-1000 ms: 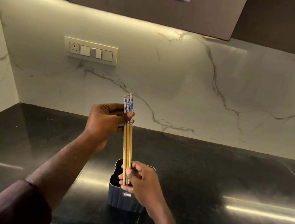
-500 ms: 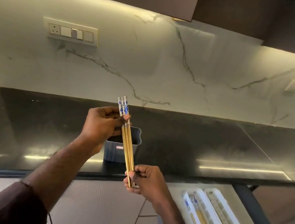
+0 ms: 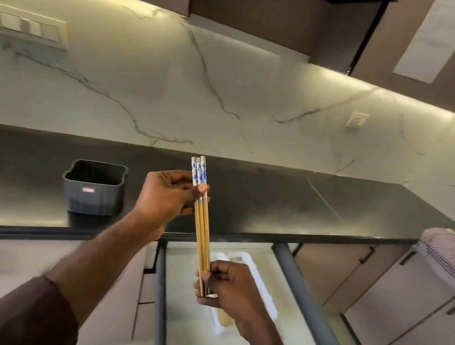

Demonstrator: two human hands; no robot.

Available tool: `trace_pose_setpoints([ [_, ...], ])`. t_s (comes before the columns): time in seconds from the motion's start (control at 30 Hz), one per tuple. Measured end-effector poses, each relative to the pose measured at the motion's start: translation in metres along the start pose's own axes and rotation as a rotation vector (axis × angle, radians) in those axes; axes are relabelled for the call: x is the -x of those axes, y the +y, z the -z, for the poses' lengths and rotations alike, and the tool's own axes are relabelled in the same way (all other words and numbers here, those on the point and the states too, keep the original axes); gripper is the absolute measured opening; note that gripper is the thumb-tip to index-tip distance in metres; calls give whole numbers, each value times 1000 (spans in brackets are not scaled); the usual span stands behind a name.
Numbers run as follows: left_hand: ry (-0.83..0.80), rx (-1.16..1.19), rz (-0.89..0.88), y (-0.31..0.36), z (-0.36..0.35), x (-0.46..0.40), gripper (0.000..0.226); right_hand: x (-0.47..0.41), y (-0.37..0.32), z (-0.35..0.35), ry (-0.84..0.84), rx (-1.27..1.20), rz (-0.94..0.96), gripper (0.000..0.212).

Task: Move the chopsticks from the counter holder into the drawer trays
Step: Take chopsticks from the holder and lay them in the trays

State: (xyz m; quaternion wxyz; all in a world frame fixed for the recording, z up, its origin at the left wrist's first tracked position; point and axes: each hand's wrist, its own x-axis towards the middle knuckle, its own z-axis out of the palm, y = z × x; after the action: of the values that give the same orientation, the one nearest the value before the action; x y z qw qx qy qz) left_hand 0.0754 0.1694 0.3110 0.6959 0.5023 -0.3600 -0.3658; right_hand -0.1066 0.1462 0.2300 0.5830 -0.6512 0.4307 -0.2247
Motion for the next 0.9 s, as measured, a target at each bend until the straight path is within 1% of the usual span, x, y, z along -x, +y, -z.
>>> trace_pose_setpoints([
  [0.1, -42, 27, 30, -23, -65, 11, 24, 22, 22, 60, 56, 18, -10, 14],
  [0.23, -97, 38, 69, -49, -134, 15, 20, 41, 47, 125, 114, 10, -53, 20],
  [0.43, -124, -15, 101, -97, -197, -3, 17, 33, 75, 187, 191, 50, -121, 16],
  [0.53, -113, -58, 155, -129, -215, -21, 17, 22, 88, 205, 193, 108, -161, 16],
  [0.63, -87, -104, 228, -170, -225, -45, 18, -4, 105, 221, 171, 142, -242, 20],
  [0.8, -41, -160, 389, -241, -223, -88, 12, -63, 141, 234, 144, 163, -419, 32],
  [0.9, -27, -168, 495, -278, -216, -110, 13, -96, 156, 235, 93, 208, -512, 31],
])
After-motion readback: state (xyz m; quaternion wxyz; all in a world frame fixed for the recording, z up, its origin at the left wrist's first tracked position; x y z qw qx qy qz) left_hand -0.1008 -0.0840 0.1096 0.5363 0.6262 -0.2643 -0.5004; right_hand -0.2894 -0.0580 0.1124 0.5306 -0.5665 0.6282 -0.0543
